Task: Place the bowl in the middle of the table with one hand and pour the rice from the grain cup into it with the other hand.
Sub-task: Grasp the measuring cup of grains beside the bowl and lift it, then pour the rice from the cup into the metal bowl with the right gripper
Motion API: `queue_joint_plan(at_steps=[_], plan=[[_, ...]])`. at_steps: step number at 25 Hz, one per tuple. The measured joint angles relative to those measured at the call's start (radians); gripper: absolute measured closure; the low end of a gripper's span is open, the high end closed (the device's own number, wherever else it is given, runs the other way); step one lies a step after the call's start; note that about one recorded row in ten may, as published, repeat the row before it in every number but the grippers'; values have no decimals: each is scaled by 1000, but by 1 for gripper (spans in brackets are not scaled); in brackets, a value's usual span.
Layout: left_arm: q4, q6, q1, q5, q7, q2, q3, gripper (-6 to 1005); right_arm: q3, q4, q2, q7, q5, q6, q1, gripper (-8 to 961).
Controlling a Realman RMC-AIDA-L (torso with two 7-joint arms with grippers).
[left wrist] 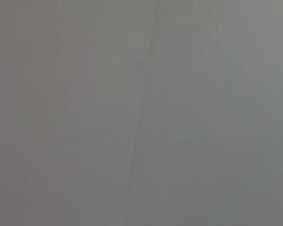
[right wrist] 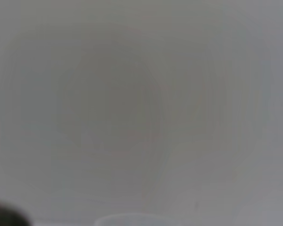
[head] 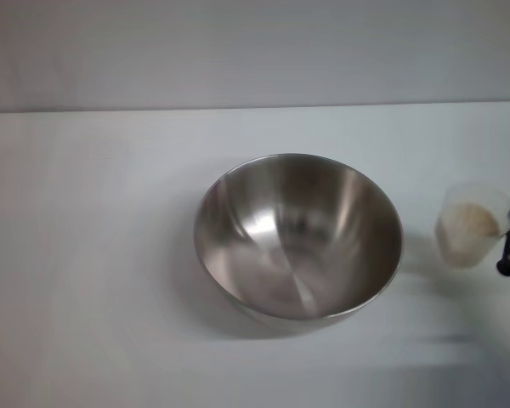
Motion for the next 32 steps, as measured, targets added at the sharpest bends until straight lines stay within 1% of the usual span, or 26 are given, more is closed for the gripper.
queue_joint_plan(at_steps=[5,8,11,17,19,23,28,32], plan=[[7,-2,-4,0,-3,-2,0,237,16,-15,-5,20,0,-106,15,941],[9,-6,-6,0,-2,-6,1,236,24,-35,-6,20,0,-163,46,941],[10,-7,-6,0,-3,-7,4,236,24,-55,-8,22,-1,-192,85,942],[10,-8,-6,0,-8,-13,7,236,13,-84,-8,-13,-13,-205,155,942],[10,-9,-6,0,-5,-18,5,236,13,-86,-8,-54,-20,-210,172,941],[10,-15,-6,0,-2,-19,4,237,7,-85,-6,-163,-28,-217,209,941],[10,-19,-7,0,-1,-20,1,237,-4,-85,-5,-251,-67,-209,244,940],[10,-15,-6,0,-6,-20,0,237,-6,-78,-4,-343,-89,-192,256,941]])
